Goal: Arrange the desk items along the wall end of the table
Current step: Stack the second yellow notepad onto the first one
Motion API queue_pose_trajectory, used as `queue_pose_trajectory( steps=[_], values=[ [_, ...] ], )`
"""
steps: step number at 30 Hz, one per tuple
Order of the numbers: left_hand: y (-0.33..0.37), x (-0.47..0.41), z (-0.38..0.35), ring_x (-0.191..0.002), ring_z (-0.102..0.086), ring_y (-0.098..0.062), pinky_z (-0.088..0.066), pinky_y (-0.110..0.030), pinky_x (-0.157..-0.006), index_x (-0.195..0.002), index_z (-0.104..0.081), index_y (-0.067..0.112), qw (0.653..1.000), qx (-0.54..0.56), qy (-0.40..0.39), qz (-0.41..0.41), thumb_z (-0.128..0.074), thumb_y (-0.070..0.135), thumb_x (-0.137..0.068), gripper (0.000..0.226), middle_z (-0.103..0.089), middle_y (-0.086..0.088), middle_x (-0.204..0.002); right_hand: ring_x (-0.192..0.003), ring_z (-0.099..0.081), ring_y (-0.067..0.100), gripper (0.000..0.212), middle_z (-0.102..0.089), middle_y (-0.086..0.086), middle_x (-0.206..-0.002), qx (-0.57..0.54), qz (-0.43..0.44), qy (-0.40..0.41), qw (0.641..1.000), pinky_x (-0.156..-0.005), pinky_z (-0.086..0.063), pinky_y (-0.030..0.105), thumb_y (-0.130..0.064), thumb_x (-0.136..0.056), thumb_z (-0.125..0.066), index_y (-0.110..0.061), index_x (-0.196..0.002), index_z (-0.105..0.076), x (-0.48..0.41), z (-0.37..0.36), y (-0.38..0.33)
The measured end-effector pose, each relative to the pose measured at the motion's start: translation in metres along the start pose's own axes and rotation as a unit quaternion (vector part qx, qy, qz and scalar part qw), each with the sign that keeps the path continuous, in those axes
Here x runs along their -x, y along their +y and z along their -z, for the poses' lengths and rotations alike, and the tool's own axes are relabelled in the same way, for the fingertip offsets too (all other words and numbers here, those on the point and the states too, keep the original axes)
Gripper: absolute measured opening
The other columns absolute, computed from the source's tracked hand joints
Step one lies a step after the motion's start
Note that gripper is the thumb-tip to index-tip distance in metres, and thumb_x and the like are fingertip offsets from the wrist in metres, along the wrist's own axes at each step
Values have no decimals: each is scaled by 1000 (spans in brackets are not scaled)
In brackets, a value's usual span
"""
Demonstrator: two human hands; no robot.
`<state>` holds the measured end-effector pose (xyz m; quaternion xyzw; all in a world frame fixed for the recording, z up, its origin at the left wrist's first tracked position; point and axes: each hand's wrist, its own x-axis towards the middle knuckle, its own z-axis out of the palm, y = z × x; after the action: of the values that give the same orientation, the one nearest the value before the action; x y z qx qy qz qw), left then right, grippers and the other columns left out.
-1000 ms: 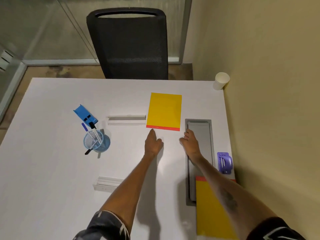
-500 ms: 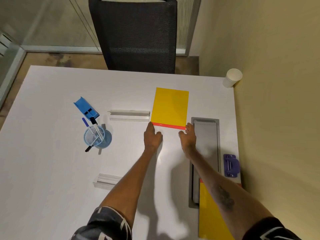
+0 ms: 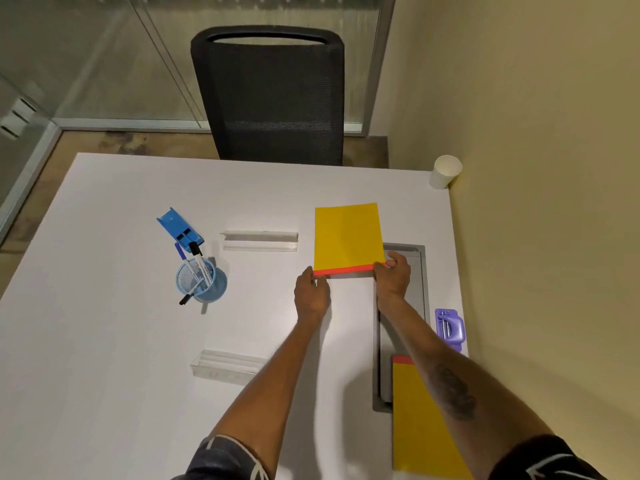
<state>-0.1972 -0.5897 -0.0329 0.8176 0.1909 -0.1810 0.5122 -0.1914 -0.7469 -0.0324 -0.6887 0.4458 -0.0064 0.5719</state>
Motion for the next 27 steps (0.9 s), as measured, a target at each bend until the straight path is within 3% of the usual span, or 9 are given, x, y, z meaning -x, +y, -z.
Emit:
queue_pose_trajectory(
  steps=[2, 5, 9, 13, 16, 18, 20, 25, 27],
  values=[
    [4, 13, 1, -118, -57, -33, -45, -37, -99, -120, -60, 4, 1000, 2, -1, -3, -43, 20, -102, 29, -62, -17, -126, -113, -60, 29, 43, -59, 9, -128, 4, 5, 8, 1000, -99, -52, 47, -12, -90, -65, -13, -132, -55, 9, 12, -5],
    [8, 30, 4, -137, -46, -30, -36, -38, -116, -146, -44, 6, 1000, -3, -8, -6, -44, 25, -104, 46, -48, -13, -149, -108, -62, 26, 43, -63, 3, -122, -18, -7, 3, 1000, -98, -53, 46, -18, -90, -63, -16, -132, -56, 20, 25, -12],
    [14, 50, 6, -136, -48, -30, -38, -41, -116, -150, -39, 6, 1000, 9, -25, 3, -49, 28, -102, 53, -47, -13, -150, -88, -63, 22, 31, -66, 2, -95, -93, -15, 8, 996, -79, -56, 38, -11, -85, -66, -10, -116, -66, 37, 42, -20],
    [21, 73, 5, -134, -50, -33, -42, -47, -113, -154, -30, 10, 995, 33, -77, 47, -50, 36, -101, 62, -44, -14, -152, -95, -68, 27, 29, -68, 15, -106, -197, -17, -1, 980, -87, -60, 47, -2, -87, -68, -2, -115, -63, 57, 56, -30],
    [23, 92, 5, -131, -53, -33, -44, -47, -111, -154, -28, 12, 992, 40, -107, 56, -49, 41, -100, 65, -43, -13, -153, -102, -68, 34, 28, -67, 20, -113, -209, 10, 3, 978, -88, -59, 50, 2, -88, -63, -1, -116, -62, 72, 68, -37],
    [21, 105, 5, -128, -56, -32, -45, -47, -110, -155, -27, 13, 990, 35, -128, 49, -49, 42, -100, 66, -45, -13, -151, -95, -68, 30, 29, -67, 18, -114, -179, 49, 10, 983, -88, -59, 51, 2, -89, -62, -4, -118, -61, 82, 76, -39],
    [18, 117, 5, -118, -62, -29, -49, -40, -105, -155, -26, 12, 987, 31, -151, 39, -48, 43, -101, 66, -46, -13, -151, -95, -68, 27, 30, -68, 13, -113, -123, 102, 22, 987, -86, -59, 48, -3, -89, -63, -9, -119, -62, 92, 83, -41],
    [17, 141, 9, -97, -58, -16, -46, -12, -64, -152, -35, 11, 988, -22, -151, -32, -49, 37, -102, 58, -54, -12, -142, -95, -68, 26, 30, -71, 6, -108, -3, 219, 28, 975, -80, -60, 42, -12, -92, -61, -19, -122, -60, 117, 103, -42],
    [19, 150, 12, -105, -59, -18, -49, -8, -69, -147, -44, 11, 991, -33, -102, -79, -50, 30, -102, 49, -58, -10, -138, -93, -68, 22, 31, -72, 5, -108, 26, 256, 20, 966, -77, -59, 35, -14, -94, -60, -20, -125, -58, 125, 111, -38]
  ],
)
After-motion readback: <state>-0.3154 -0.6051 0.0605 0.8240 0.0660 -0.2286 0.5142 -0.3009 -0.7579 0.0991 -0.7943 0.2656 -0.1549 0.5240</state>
